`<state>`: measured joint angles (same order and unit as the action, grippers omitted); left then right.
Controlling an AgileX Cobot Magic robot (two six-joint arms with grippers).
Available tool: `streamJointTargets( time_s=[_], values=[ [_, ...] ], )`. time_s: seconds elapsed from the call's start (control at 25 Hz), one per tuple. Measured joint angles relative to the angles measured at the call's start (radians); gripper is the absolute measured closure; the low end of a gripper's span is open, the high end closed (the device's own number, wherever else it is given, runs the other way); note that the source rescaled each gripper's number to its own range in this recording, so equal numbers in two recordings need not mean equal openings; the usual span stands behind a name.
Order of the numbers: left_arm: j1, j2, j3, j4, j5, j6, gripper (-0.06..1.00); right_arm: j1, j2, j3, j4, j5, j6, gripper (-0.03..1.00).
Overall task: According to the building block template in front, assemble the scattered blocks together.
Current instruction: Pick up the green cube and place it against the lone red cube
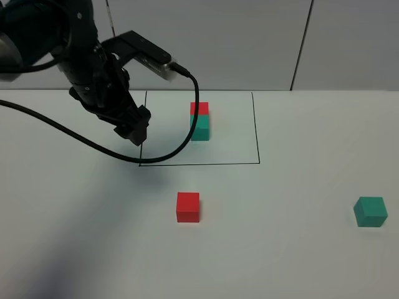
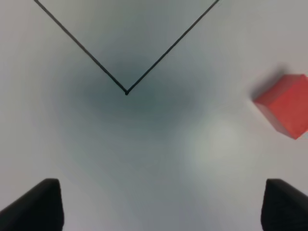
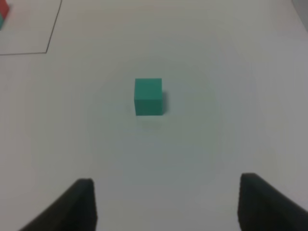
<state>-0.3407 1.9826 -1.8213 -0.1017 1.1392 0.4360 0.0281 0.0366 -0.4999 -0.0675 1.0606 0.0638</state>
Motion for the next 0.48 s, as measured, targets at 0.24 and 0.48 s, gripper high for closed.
streamJointTargets(
  time_s=[0.24, 0.48],
  values=[
    [0.008, -0.067, 0.000, -0.019, 0.026, 0.003, 0.09, 0.000, 0.000, 0.000, 0.000, 0.000, 0.000, 0.38],
    [0.008, -0.106, 0.073, -0.021, 0.006, -0.011, 0.09, 0.000, 0.000, 0.000, 0.000, 0.000, 0.000, 0.38]
  ],
)
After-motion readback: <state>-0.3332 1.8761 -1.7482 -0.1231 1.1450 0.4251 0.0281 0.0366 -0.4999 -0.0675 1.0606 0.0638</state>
